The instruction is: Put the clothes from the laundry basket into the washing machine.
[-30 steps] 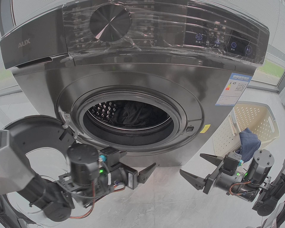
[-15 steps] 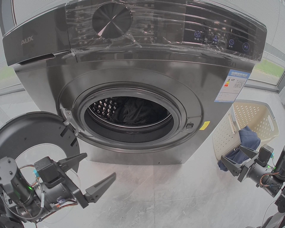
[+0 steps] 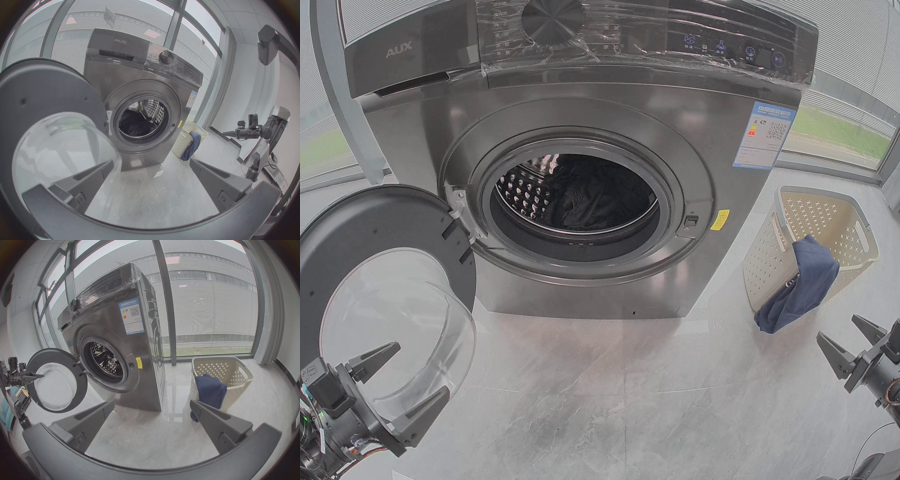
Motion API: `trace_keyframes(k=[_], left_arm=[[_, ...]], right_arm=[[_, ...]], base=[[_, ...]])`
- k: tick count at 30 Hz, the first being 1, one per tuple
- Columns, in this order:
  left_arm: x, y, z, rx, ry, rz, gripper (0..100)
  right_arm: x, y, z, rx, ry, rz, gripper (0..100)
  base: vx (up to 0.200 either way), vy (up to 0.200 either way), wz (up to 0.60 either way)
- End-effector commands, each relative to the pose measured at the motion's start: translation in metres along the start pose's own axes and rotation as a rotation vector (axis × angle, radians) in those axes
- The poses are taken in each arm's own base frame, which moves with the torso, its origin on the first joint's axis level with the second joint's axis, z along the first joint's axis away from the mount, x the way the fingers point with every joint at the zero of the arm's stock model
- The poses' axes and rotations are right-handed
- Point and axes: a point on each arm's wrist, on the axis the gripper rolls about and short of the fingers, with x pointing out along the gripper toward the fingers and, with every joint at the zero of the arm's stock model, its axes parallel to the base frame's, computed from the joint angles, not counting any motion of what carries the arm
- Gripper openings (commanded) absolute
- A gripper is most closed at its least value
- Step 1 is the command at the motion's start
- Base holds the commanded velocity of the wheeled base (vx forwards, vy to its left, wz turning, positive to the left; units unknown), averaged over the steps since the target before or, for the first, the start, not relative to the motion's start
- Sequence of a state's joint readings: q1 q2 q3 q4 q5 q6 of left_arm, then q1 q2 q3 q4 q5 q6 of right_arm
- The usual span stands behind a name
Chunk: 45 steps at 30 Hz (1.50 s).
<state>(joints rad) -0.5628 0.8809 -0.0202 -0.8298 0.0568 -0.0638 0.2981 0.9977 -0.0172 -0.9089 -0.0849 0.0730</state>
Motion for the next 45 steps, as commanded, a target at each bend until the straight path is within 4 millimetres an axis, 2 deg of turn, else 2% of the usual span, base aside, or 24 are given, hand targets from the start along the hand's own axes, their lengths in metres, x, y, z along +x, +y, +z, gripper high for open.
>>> trace_keyframes(k=[1,9,15,17,20,30,34,38,45], left_arm=[[-0.041,0.007,-0.007,-0.002,-0.091,0.078,100],[-0.068,0.007,-0.026,-0.005,-0.077,0.148,100],[-0.085,0.004,-0.044,-0.067,-0.077,0.244,100],[-0.090,0.002,-0.051,-0.066,-0.082,0.280,100],[-0.094,-0.001,-0.059,-0.063,-0.073,0.310,100],[-0.098,-0.005,-0.065,0.031,-0.100,0.408,100],[-0.100,-0.002,-0.072,0.022,-0.026,0.576,100],[-0.100,-0.003,-0.073,0.046,-0.033,0.510,100],[-0.100,-0.003,-0.072,0.029,-0.047,0.514,100]], right_arm=[[-0.044,-0.008,-0.007,0.001,-0.069,-0.061,100],[-0.078,-0.011,-0.027,0.003,-0.073,-0.141,100],[-0.098,-0.011,-0.045,0.004,-0.089,-0.177,100],[-0.110,-0.010,-0.063,-0.009,-0.078,-0.201,100],[-0.118,-0.006,-0.068,-0.017,-0.101,-0.232,100],[-0.118,-0.008,-0.070,-0.012,-0.104,-0.289,100],[-0.118,-0.007,-0.070,-0.015,-0.105,-0.281,100],[-0.117,-0.007,-0.072,-0.038,-0.088,-0.249,100],[-0.116,-0.006,-0.074,-0.067,-0.079,-0.205,100]], base=[[-0.200,0.000,0.00],[-0.200,0.000,0.00],[0.000,0.000,0.00],[0.000,0.000,0.00],[0.000,0.000,0.00],[0.000,0.000,0.00],[0.000,0.000,0.00],[0.000,0.000,0.00],[0.000,-0.086,0.00]])
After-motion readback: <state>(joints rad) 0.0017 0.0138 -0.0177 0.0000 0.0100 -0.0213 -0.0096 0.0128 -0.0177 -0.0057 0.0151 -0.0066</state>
